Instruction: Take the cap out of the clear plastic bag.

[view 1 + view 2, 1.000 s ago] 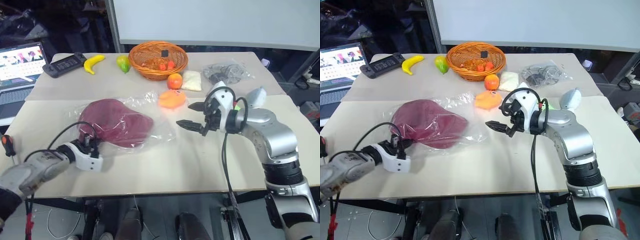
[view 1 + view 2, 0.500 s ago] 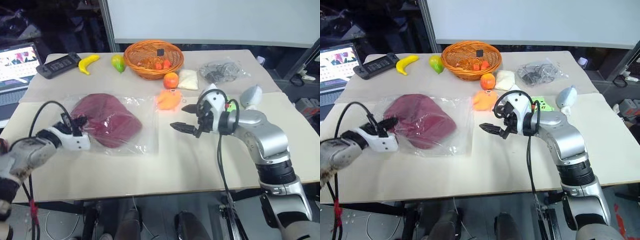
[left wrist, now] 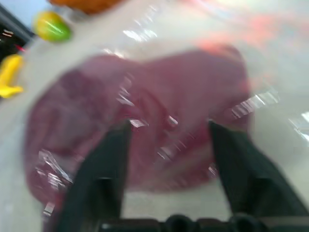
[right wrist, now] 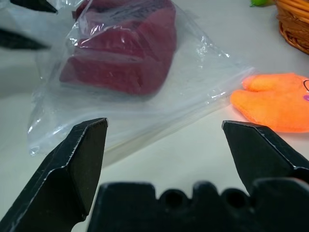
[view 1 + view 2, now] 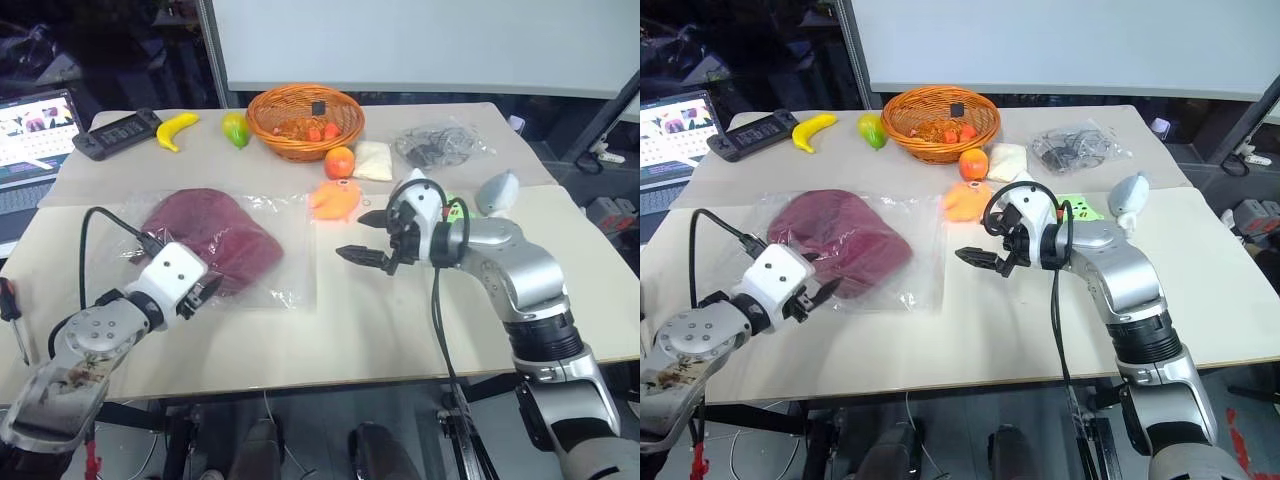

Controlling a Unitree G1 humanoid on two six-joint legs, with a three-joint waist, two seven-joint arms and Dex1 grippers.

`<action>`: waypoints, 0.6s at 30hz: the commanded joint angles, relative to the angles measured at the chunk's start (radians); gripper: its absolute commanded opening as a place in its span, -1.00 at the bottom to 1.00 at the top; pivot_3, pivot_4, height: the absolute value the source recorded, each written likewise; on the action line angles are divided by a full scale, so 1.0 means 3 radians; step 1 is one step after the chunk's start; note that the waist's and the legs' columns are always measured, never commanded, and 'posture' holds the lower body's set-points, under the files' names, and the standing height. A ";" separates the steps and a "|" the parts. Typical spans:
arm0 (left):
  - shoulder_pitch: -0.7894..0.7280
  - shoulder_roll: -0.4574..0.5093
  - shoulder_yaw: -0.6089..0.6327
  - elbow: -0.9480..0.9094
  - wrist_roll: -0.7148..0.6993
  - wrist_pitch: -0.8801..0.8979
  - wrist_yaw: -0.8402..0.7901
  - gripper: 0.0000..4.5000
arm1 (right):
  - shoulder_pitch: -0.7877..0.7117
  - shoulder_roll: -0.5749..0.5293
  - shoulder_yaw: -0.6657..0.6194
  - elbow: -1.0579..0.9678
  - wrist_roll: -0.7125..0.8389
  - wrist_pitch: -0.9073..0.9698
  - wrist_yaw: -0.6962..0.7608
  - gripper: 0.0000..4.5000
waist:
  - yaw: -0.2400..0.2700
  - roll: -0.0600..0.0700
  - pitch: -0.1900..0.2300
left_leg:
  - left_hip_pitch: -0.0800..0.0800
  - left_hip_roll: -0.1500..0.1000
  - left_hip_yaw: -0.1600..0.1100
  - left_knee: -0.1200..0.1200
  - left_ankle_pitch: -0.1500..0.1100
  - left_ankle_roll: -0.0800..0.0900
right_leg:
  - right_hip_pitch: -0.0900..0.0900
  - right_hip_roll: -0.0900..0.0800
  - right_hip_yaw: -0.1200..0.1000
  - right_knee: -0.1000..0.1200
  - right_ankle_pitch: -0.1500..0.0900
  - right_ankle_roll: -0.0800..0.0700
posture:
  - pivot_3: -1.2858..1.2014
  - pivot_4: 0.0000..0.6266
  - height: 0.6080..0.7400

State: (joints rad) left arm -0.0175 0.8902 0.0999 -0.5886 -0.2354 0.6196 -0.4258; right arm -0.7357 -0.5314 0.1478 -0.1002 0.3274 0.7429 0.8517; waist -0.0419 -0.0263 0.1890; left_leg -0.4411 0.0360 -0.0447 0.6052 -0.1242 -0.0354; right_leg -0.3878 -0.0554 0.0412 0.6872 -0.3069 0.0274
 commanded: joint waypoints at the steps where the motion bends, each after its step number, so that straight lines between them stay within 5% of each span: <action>1: 0.0028 0.0176 -0.0187 -0.0277 0.0093 -0.0060 -0.0305 0.95 | -0.0036 0.0001 -0.0050 -0.0052 -0.0010 -0.0098 -0.0028 1.00 | 0.0009 0.0000 0.0000 | 0.0000 0.0000 0.0000 0.0000 0.0000 0.0000 | 0.0000 0.0000 0.0000 0.0000 0.0000 0.0000 | 0.03 -0.52 1.00; 8: -0.0078 0.0449 -0.0655 -0.0376 0.0394 -0.0058 -0.0659 1.00 | 0.0041 -0.0015 -0.0092 -0.0125 -0.0017 -0.0065 -0.0121 1.00 | 0.0018 0.0000 0.0000 | 0.0000 0.0000 0.0001 -0.0003 0.0000 0.0000 | -0.0001 0.0000 0.0000 -0.0002 0.0000 -0.0001 | 0.03 -0.52 1.00; 12: -0.0177 0.0402 -0.1054 -0.0094 0.1060 -0.0203 -0.0403 1.00 | 0.0080 -0.0014 -0.0107 -0.0170 -0.0018 -0.0051 -0.0170 1.00 | 0.0010 0.0000 0.0000 | 0.0000 0.0000 0.0002 -0.0003 -0.0001 0.0001 | -0.0001 0.0000 0.0002 -0.0003 0.0000 -0.0001 | 0.03 -0.52 1.00; 18: -0.0459 -0.0179 -0.1511 0.0583 0.2237 -0.0354 0.0513 1.00 | 0.0153 -0.0037 -0.0162 -0.0258 0.0012 0.0005 -0.0249 1.00 | 0.0055 0.0000 -0.0002 | -0.0001 0.0000 0.0002 0.0003 -0.0001 0.0001 | 0.0001 0.0001 0.0001 -0.0002 0.0000 0.0001 | 0.03 -0.52 1.00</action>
State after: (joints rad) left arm -0.1490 0.8514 -0.3298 -0.4766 0.3316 0.5200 -0.3422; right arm -0.6882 -0.5329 0.1397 -0.1369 0.3192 0.7438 0.7867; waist -0.0254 -0.0264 0.1885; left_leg -0.4413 0.0359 -0.0442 0.6064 -0.1244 -0.0351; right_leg -0.3874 -0.0550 0.0415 0.6867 -0.3068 0.0277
